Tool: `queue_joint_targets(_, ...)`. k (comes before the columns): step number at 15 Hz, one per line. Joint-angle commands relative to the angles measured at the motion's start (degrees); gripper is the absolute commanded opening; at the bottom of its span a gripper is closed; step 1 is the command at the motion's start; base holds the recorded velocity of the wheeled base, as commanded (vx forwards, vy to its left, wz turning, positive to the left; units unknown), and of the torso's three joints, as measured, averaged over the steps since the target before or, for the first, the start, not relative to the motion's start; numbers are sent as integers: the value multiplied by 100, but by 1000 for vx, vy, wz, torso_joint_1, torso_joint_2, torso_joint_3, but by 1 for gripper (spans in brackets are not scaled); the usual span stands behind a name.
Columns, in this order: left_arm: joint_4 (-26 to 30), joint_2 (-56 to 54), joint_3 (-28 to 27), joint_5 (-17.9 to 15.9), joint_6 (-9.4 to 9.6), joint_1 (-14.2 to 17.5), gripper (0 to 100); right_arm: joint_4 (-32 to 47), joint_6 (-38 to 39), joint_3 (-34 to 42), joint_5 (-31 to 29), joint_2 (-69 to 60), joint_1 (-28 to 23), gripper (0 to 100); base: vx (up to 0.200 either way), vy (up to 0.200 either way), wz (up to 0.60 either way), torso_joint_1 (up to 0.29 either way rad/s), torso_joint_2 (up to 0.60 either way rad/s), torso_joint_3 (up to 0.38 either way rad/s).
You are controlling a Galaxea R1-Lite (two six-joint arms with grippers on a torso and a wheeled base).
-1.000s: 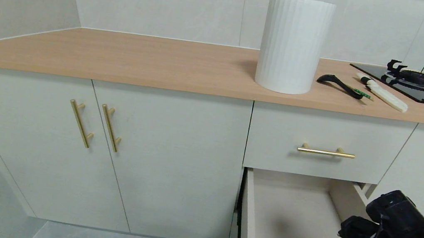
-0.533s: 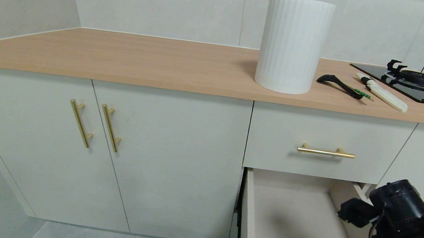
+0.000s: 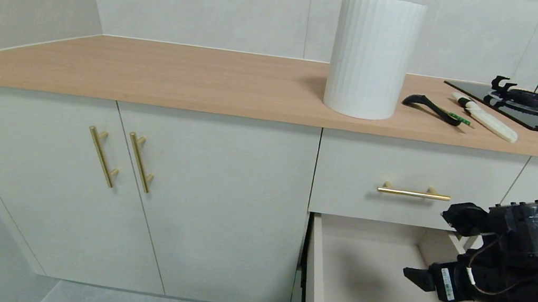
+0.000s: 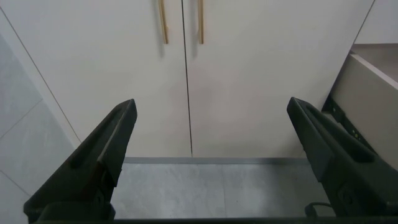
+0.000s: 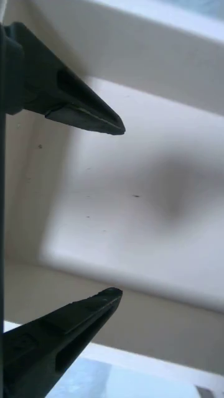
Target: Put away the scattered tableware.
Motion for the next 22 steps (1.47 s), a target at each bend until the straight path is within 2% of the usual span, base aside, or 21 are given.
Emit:
queue_joint_targets(1,0,-1,0,4,-1,1,100,-224,1,40,-5,-74,-16,100,0,0,0,0,0,0)
queue_joint_targets(7,0,-1,0,4,-1,1,100,-734,1,101,-269,-223,-16,100,0,0,0,0,0,0)
queue_joint_targets(11,0,-1,0,4,-1,1,100,-830,-16,154,-427,-328,-16,100,0,0,0,57,-228,-236)
queue_joint_targets(22,0,-1,0,4,-1,1,100,-830,-34,145,-454,-355,-16,100,0,0,0,184,-490,-289)
